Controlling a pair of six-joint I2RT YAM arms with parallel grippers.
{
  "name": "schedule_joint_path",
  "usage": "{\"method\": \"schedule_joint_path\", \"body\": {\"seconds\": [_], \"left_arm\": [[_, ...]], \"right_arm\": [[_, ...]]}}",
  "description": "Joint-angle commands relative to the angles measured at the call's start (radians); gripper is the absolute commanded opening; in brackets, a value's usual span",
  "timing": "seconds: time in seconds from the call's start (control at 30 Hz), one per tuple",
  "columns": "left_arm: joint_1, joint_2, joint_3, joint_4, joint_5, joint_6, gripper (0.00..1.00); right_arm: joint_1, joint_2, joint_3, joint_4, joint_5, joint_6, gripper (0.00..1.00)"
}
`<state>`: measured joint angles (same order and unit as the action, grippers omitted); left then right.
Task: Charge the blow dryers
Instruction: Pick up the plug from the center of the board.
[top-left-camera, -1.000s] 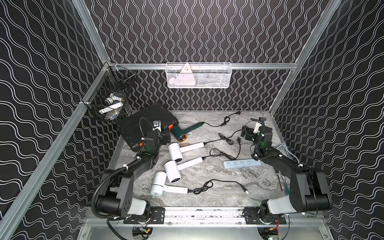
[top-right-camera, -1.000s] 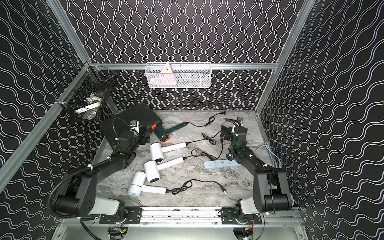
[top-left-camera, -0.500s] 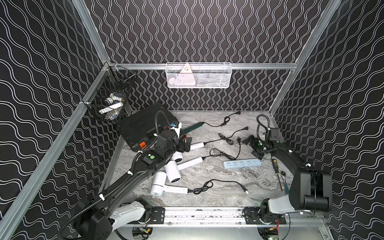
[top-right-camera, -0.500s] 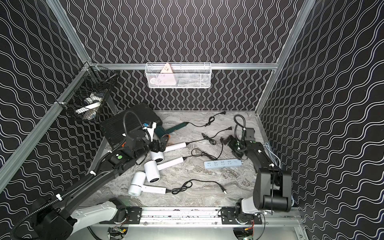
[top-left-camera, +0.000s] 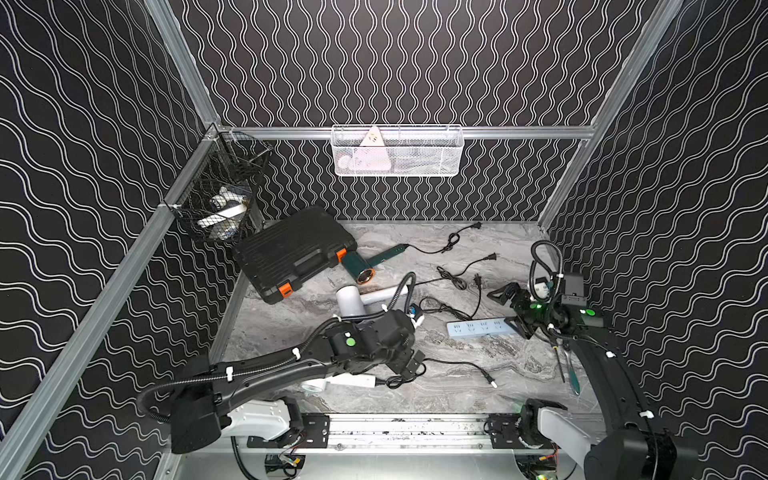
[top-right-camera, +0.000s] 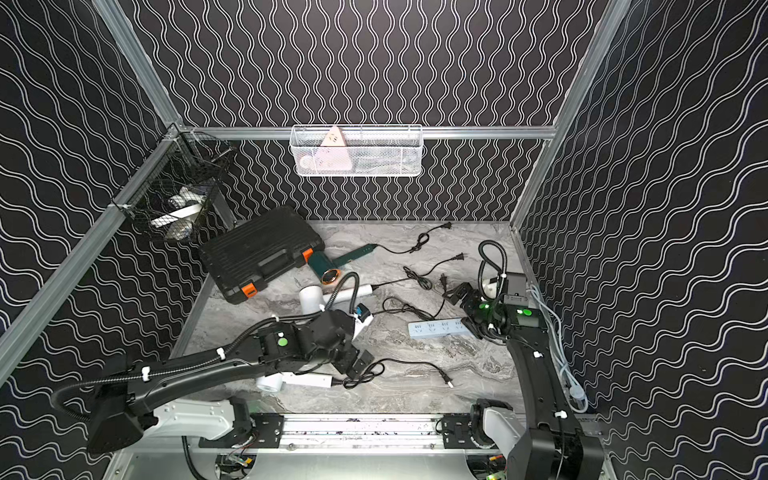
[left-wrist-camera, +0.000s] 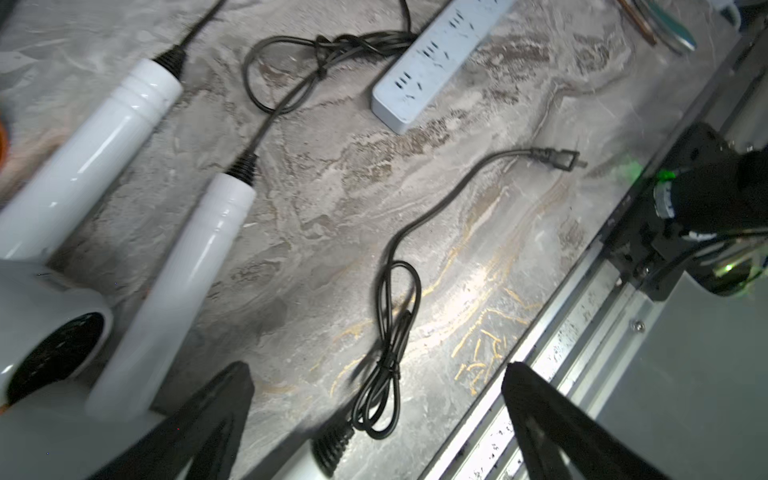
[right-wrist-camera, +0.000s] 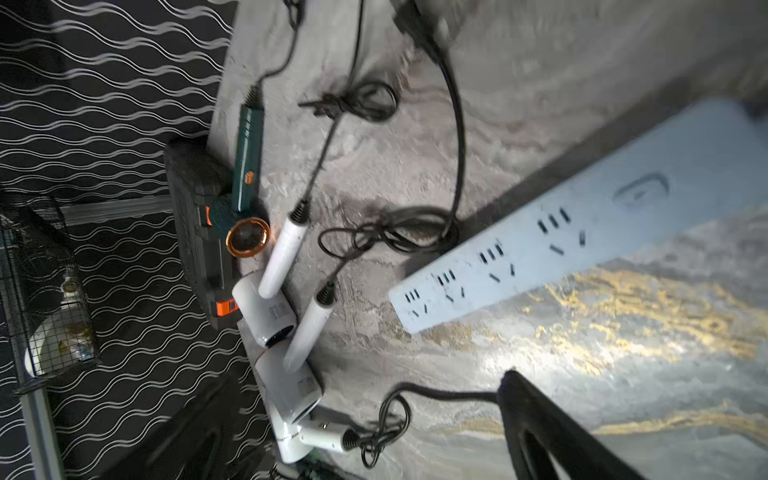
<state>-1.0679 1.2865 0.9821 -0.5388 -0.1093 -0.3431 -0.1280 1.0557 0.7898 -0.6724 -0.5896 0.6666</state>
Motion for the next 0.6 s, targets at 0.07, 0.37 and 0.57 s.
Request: {"method": "schedule_joint_path", "body": {"seconds": [0.07,0.37,0.57], "left_arm": [[-0.079,0.06,0.057,-0.015,-0.078,0.047,0.99],[-0.116,0.197,0.103,-0.062,0.056,0.086,0.99],[-0.141,0.248,0.105,-0.083,0.07,0.11,0.99]], "right_arm": [[-0.005,-0.079,-0.09,0.078,-0.111,0.093,1.0],[0.0,-0.166,-0.034,-0.071,0.075,0.003,1.0],[0.0,-0.152,-0.029,-0.08,0.1,-0.015,1.0]]}}
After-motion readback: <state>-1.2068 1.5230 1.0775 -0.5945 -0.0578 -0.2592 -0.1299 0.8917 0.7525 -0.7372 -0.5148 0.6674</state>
